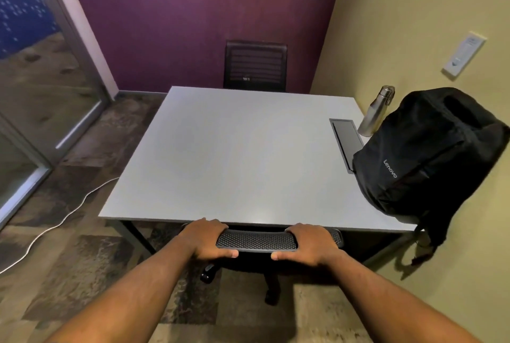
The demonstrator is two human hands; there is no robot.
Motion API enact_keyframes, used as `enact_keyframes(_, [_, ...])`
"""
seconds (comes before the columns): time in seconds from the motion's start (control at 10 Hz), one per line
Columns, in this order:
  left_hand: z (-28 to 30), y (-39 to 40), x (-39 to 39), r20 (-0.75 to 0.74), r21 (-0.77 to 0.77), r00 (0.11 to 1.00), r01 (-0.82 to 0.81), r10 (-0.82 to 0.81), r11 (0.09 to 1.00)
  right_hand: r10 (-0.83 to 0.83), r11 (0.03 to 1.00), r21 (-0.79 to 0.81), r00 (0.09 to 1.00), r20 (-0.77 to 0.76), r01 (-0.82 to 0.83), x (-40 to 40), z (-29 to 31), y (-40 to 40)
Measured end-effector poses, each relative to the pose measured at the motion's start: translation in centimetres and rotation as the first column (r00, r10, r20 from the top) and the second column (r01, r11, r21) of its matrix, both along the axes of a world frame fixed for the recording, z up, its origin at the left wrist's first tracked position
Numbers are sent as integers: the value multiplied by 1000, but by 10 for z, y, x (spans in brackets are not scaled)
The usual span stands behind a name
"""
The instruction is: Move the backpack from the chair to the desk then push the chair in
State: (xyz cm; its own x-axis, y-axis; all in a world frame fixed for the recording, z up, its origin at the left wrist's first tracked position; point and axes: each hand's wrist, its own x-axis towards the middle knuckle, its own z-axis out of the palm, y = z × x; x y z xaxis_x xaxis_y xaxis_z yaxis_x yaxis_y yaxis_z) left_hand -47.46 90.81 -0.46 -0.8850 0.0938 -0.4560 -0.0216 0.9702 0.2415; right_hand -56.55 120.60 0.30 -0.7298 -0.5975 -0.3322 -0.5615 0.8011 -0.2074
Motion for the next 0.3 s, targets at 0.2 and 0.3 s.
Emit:
enact_keyframes(0.2, [12,-4,-1,92,63,994,-73,67,995,-109,994,12,971,213,109,-5,20,-10])
enact_keyframes(0.3, [22,-9,-5,40,-2,989,-143,143,990,-176,982,-36,971,160,184,-15,25,-26])
